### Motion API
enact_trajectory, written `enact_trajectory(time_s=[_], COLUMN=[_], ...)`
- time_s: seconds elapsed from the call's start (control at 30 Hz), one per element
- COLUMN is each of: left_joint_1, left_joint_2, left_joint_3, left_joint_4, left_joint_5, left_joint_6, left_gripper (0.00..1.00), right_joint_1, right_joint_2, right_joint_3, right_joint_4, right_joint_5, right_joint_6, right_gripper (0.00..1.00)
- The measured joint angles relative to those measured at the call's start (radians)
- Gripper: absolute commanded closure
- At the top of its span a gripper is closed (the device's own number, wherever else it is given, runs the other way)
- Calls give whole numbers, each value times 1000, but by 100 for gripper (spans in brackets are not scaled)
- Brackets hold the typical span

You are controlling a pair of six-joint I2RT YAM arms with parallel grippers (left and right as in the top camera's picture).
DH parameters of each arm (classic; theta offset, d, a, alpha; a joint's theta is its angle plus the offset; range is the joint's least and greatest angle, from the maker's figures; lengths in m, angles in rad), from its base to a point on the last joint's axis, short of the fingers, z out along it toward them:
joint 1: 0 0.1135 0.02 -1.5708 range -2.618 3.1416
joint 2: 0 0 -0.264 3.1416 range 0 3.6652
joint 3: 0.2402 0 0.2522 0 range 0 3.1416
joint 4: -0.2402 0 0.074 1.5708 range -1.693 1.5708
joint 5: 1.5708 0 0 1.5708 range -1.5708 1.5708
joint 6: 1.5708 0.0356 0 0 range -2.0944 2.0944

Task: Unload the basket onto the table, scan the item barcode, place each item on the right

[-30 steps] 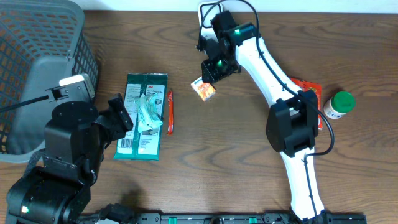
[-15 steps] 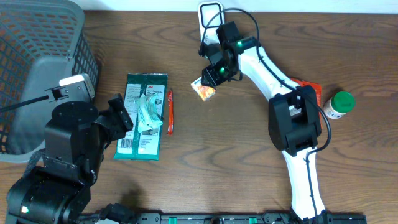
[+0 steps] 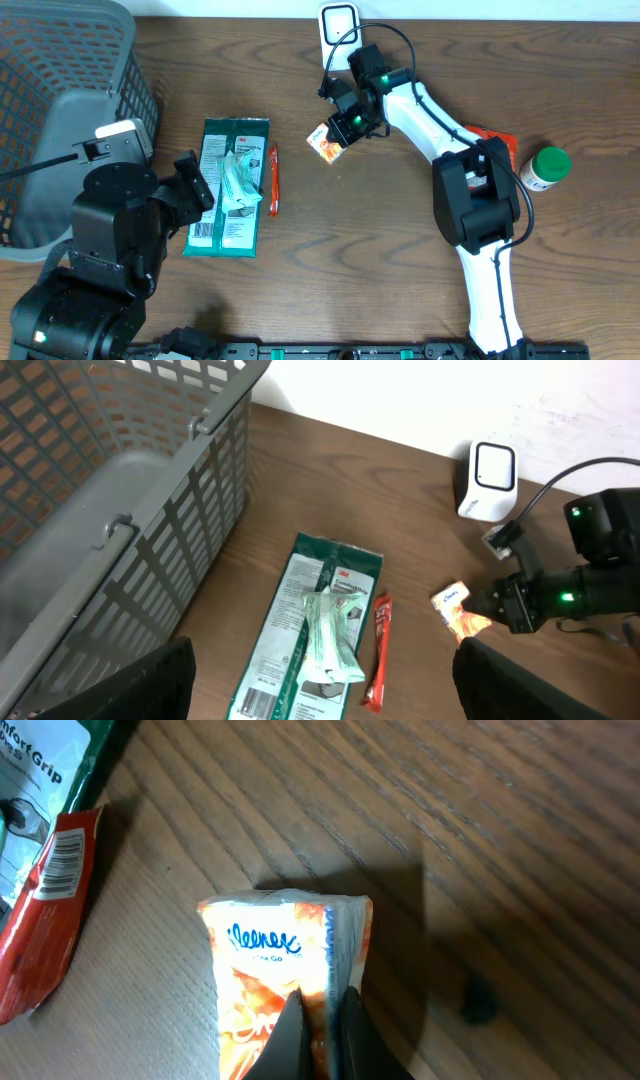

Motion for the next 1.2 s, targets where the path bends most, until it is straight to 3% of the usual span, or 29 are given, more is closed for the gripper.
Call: enact_trajectory(time_s=[0.2,0.43,0.7,0.9,1.2], left_joint_1=[0,0,0,0,0], left_joint_2=[0,0,0,0,0], left_joint_3=[0,0,0,0,0], left_joint_4=[0,0,0,0,-2], left_joint_5=[0,0,0,0,0], left_joint_6=[0,0,0,0,0], left_gripper=[18,18,18,18,18], right_joint_1=[3,61,90,90,90], right_joint_2=[-119,-253,-253,-243,-32], right_joint_3=[1,17,18,19,26], right_joint_4=[-3,70,303,518,916], right_joint_5=[126,424,758,866,983], right_joint_6=[0,1,4,-20,-228], right_gripper=[99,99,99,99,99])
